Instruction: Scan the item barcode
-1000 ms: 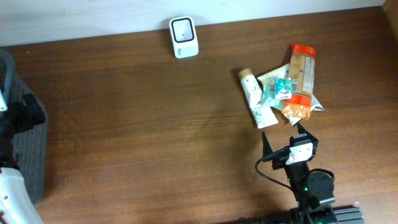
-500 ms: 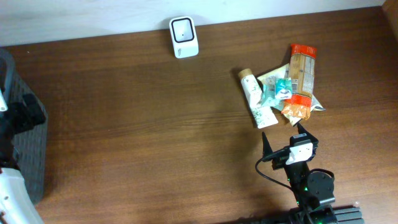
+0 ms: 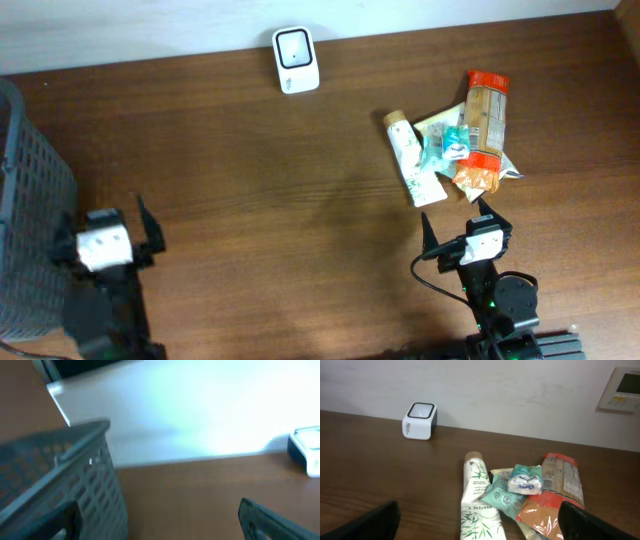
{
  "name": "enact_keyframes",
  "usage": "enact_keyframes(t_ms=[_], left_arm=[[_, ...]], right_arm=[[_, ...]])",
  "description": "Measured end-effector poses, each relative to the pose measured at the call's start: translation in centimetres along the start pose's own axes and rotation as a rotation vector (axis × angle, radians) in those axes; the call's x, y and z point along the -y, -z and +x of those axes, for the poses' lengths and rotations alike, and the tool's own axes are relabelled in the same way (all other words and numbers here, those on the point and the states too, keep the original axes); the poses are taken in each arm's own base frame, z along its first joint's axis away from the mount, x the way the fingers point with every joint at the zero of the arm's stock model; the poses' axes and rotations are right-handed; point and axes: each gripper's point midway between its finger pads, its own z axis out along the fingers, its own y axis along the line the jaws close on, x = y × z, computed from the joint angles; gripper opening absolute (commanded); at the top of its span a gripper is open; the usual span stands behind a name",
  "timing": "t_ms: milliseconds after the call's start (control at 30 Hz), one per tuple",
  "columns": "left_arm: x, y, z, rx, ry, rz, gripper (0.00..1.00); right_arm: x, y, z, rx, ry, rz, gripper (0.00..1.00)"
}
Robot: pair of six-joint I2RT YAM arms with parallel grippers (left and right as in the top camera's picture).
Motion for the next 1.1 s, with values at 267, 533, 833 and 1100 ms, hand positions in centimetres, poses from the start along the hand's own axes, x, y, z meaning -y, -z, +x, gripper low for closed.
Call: enact_keyframes(t_ms=[267, 533, 833, 1100], left_arm=[[2.0, 2.4, 4.7, 0.053, 0.000, 0.019, 0.99], [3.8, 3.6, 9.5, -0.034, -0.010, 0.062, 0.99], [3.9, 3.8, 10.3, -0.057, -0.013, 0.059, 0.99], [3.9, 3.8, 10.3, -0.058, -0.013, 0.057, 0.99]], right_arm=[[0.0, 0.0, 0.0, 0.001, 0.000, 0.001, 0.99], [0.0, 0.0, 0.0, 0.001, 0.000, 0.000, 0.99], [0.0, 0.0, 0.0, 0.001, -0.001, 0.000, 0.99], [0.0, 0.0, 0.0, 0.001, 0.000, 0.001, 0.99]])
